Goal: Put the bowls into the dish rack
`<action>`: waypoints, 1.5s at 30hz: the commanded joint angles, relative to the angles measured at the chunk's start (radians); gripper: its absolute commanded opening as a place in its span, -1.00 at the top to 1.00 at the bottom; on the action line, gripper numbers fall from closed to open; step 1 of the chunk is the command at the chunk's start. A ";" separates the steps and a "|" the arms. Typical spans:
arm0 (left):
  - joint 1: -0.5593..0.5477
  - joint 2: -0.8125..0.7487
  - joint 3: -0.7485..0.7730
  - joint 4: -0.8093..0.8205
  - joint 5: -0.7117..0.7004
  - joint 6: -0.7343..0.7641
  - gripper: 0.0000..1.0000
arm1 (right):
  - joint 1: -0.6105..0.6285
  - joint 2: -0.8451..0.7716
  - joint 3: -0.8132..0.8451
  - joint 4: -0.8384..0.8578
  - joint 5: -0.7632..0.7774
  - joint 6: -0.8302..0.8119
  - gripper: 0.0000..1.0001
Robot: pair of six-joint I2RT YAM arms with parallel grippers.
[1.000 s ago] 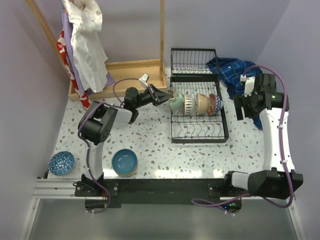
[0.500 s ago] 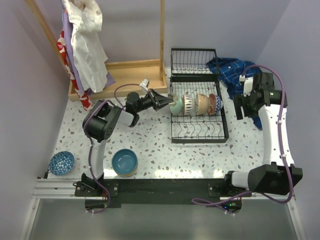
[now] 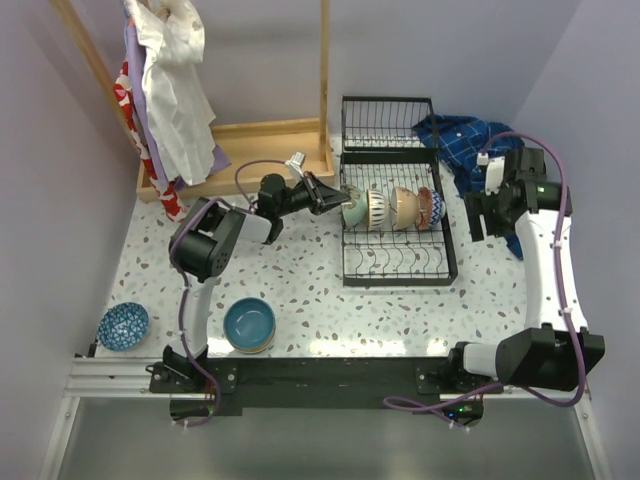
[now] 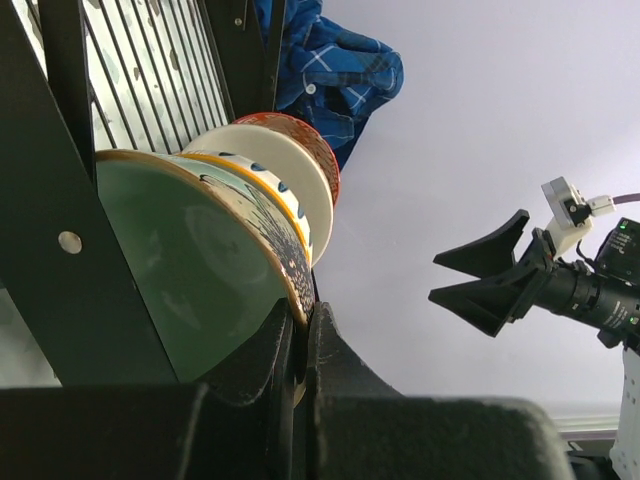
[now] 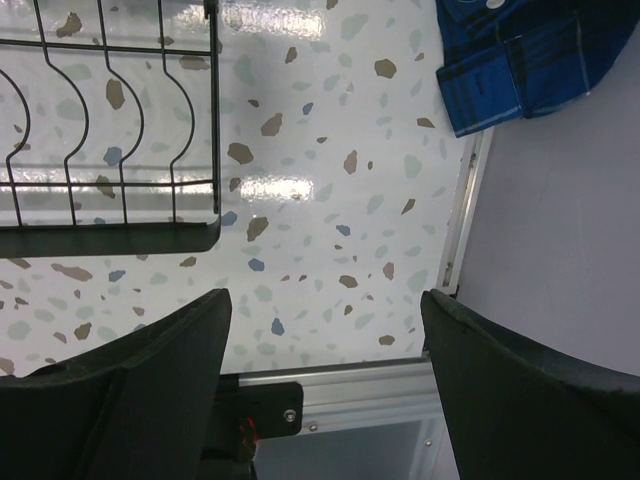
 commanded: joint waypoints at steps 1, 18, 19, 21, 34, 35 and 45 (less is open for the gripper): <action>0.011 0.015 0.058 -0.039 -0.016 0.081 1.00 | -0.004 -0.032 -0.011 0.027 -0.022 0.012 -0.61; 0.003 -0.081 -0.022 -0.214 -0.041 0.239 0.45 | -0.006 -0.038 -0.014 0.053 -0.080 0.047 -0.63; 0.003 -0.086 -0.025 -0.214 -0.040 0.262 0.39 | -0.006 -0.036 -0.010 0.053 -0.083 0.047 -0.63; 0.000 -0.103 -0.023 -0.220 -0.044 0.290 0.24 | -0.006 -0.035 0.000 0.056 -0.091 0.052 -0.63; -0.005 -0.219 0.060 -0.472 -0.092 0.571 -0.21 | -0.006 -0.068 -0.014 0.068 -0.126 0.072 -0.63; -0.006 -0.235 0.063 -0.482 -0.098 0.581 -0.21 | -0.006 -0.072 -0.023 0.068 -0.126 0.072 -0.63; 0.063 -0.423 0.083 -0.865 -0.161 0.831 -0.24 | -0.004 -0.101 -0.011 0.056 -0.126 0.077 -0.64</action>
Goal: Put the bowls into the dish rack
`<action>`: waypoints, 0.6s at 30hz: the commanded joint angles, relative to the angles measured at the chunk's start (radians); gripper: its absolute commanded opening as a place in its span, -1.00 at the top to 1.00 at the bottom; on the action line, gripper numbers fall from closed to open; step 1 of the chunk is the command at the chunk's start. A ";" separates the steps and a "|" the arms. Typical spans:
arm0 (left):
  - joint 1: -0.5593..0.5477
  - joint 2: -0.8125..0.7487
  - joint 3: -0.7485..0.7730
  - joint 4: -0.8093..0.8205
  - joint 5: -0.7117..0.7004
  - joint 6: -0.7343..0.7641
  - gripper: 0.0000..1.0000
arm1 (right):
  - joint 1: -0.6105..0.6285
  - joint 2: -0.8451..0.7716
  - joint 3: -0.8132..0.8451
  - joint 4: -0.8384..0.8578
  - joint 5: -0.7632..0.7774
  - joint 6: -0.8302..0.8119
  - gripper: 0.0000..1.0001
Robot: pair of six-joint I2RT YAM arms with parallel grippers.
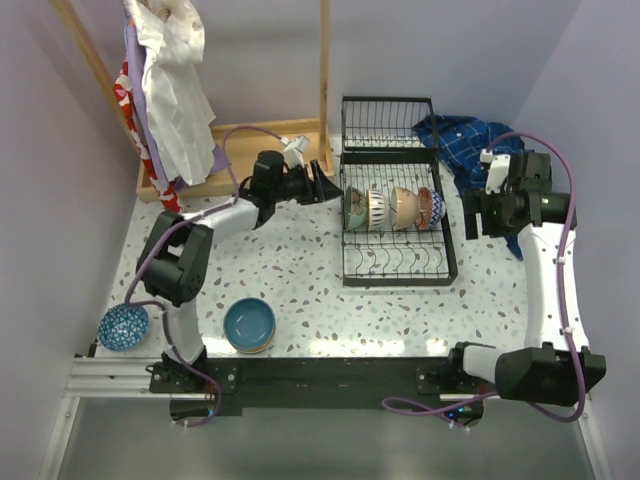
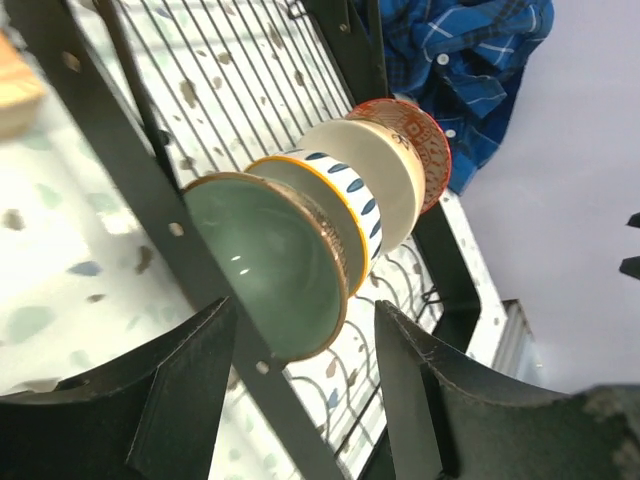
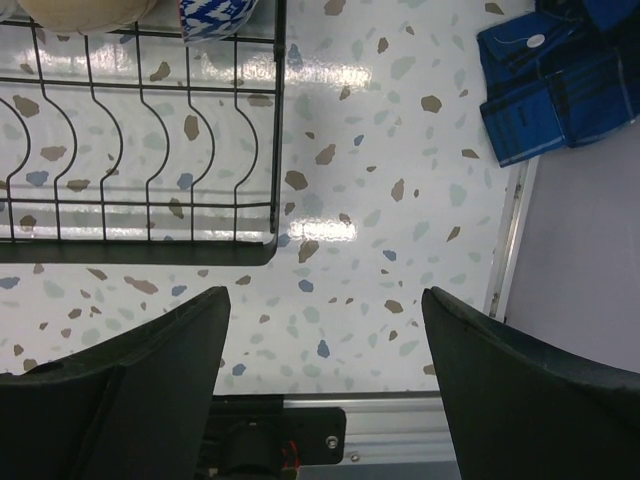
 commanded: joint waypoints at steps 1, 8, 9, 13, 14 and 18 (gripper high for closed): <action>0.085 -0.183 0.022 -0.227 -0.016 0.206 -0.24 | -0.006 -0.026 0.023 0.013 -0.007 0.014 -0.64; 0.106 -0.453 0.033 -0.780 0.072 0.947 -0.22 | -0.004 -0.041 0.059 0.005 -0.099 -0.005 -0.65; 0.106 -0.485 0.027 -0.907 0.055 1.081 -0.22 | -0.006 -0.053 0.055 0.004 -0.111 -0.011 -0.64; 0.145 -0.640 -0.004 -1.118 -0.287 1.206 -0.21 | -0.004 -0.085 0.036 -0.005 -0.162 -0.064 -0.65; 0.153 -0.648 -0.007 -1.155 -0.380 1.196 -0.22 | -0.004 -0.088 0.028 -0.008 -0.169 -0.080 -0.65; 0.276 -0.608 0.027 -1.411 -0.769 1.124 -0.20 | -0.004 -0.079 0.034 -0.027 -0.198 -0.088 -0.64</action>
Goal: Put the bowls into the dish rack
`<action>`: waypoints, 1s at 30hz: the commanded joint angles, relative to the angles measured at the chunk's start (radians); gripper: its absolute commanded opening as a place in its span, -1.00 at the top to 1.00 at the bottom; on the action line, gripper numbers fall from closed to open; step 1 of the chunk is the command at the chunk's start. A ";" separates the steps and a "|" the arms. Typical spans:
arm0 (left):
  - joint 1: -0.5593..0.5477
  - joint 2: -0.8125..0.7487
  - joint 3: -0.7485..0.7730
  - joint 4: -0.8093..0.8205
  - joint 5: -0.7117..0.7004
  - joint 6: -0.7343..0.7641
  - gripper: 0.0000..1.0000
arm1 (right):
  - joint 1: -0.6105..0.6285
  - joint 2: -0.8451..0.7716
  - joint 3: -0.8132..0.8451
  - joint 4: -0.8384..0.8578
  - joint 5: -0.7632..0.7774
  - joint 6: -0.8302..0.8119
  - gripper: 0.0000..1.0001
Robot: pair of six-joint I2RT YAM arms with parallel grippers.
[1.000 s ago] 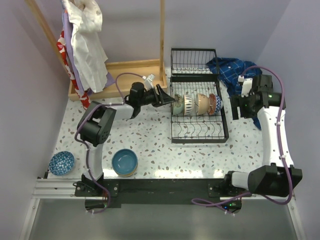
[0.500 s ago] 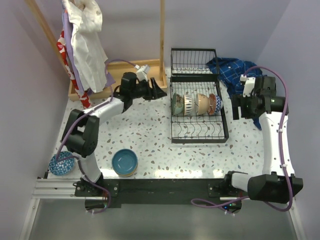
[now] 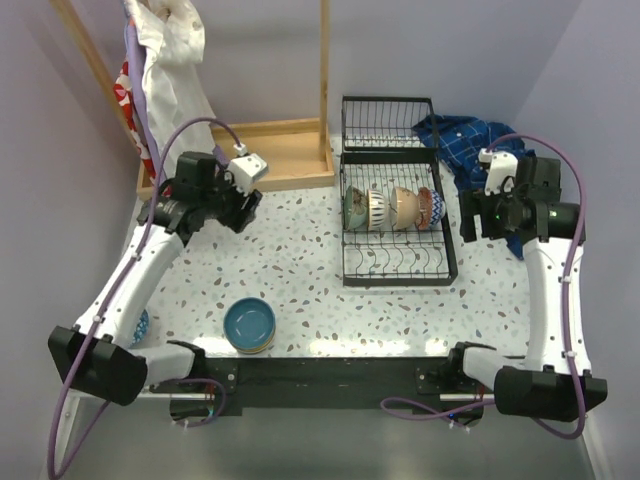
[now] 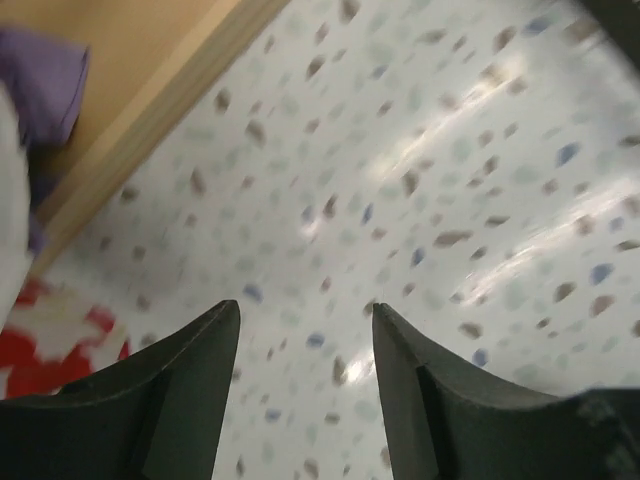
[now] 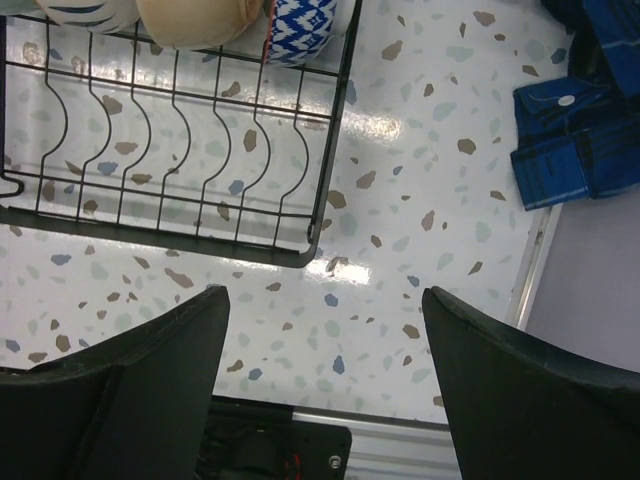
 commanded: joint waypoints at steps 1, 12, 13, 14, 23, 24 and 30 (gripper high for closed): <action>0.218 0.055 0.017 -0.359 -0.471 0.069 -0.19 | -0.004 0.003 0.020 -0.019 -0.077 -0.035 -0.64; 0.529 -0.061 -0.228 -0.382 -0.552 0.045 -0.17 | -0.004 0.046 0.037 -0.008 -0.157 -0.095 -0.63; 0.529 -0.084 -0.259 -0.382 -0.555 0.045 -0.18 | -0.004 0.046 0.039 -0.010 -0.152 -0.106 -0.63; 0.529 -0.092 -0.294 -0.375 -0.565 0.039 -0.18 | -0.004 0.046 0.045 -0.010 -0.149 -0.124 -0.63; 0.553 -0.132 -0.437 -0.273 -0.551 -0.030 -0.21 | -0.004 0.061 0.062 -0.037 -0.162 -0.163 -0.64; 0.556 -0.124 -0.443 -0.270 -0.545 -0.029 -0.21 | -0.004 0.061 0.060 -0.040 -0.163 -0.163 -0.64; 0.576 -0.092 -0.521 -0.213 -0.523 -0.004 -0.14 | -0.004 0.060 0.060 -0.046 -0.146 -0.163 -0.63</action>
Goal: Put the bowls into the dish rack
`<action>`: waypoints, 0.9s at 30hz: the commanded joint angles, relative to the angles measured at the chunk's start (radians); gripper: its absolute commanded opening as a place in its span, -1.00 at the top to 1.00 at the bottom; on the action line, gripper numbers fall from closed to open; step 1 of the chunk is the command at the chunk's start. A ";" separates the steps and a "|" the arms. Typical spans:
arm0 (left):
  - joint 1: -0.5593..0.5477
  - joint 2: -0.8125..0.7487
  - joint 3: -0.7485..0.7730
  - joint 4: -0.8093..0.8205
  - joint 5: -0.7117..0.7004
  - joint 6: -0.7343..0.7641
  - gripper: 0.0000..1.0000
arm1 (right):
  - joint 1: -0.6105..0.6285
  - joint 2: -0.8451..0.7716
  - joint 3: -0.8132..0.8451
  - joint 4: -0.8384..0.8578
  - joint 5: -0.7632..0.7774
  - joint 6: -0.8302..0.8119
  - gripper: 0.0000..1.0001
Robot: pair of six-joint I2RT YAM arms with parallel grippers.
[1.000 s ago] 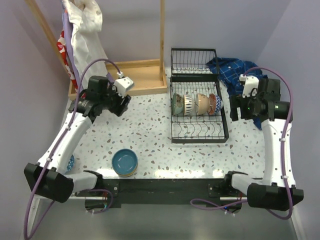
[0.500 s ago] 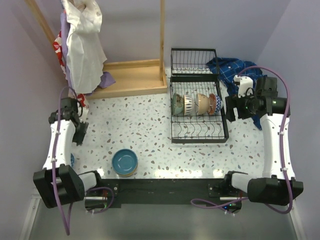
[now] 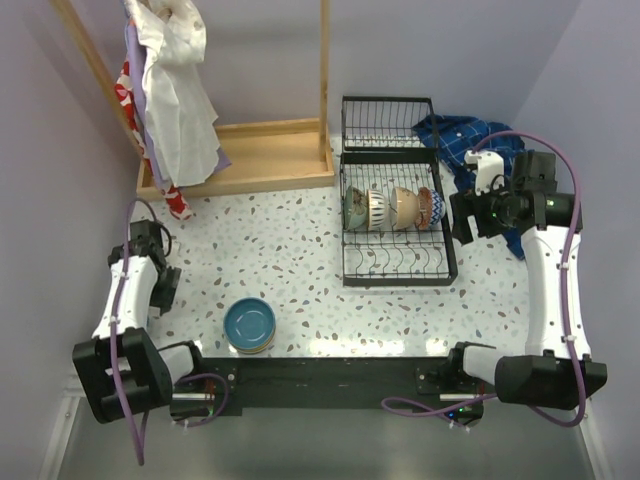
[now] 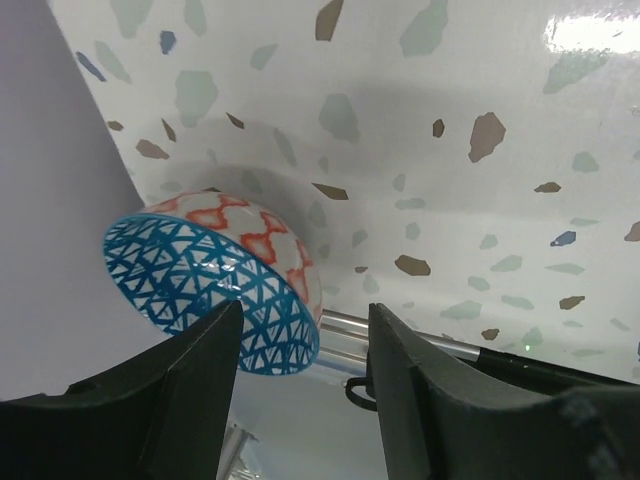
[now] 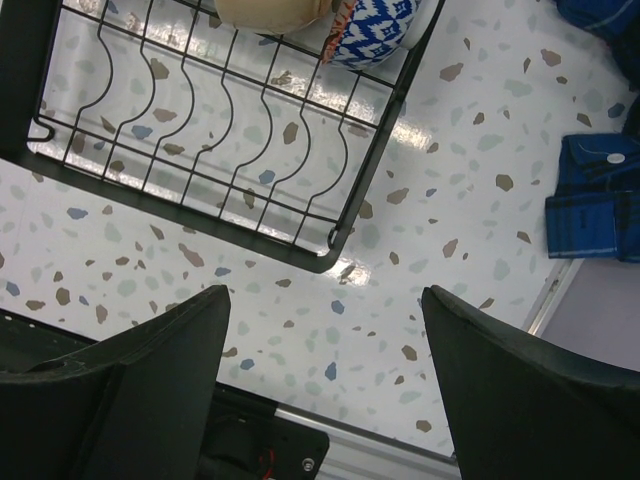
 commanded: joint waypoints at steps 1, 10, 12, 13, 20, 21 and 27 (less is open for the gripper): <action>0.024 0.011 -0.052 0.065 0.003 0.013 -0.14 | -0.004 0.002 0.034 -0.007 -0.009 -0.013 -0.63; 0.074 0.043 -0.106 0.154 -0.003 0.079 0.16 | -0.004 -0.015 0.002 -0.004 0.006 0.011 -0.63; 0.074 0.052 -0.102 0.148 0.008 0.070 0.37 | -0.006 -0.012 0.002 -0.004 0.008 0.019 -0.63; 0.074 0.058 -0.100 0.143 0.020 0.070 0.46 | -0.004 -0.011 0.006 -0.006 0.006 0.020 -0.63; 0.070 0.014 0.018 -0.013 0.129 0.188 1.00 | -0.006 0.000 0.015 -0.011 0.023 0.013 -0.63; 0.050 0.012 0.041 -0.036 0.164 0.214 1.00 | -0.003 0.000 0.014 -0.011 0.024 0.011 -0.63; -0.264 0.008 0.184 -0.144 0.265 0.322 1.00 | -0.004 -0.029 -0.038 0.000 0.035 0.000 -0.63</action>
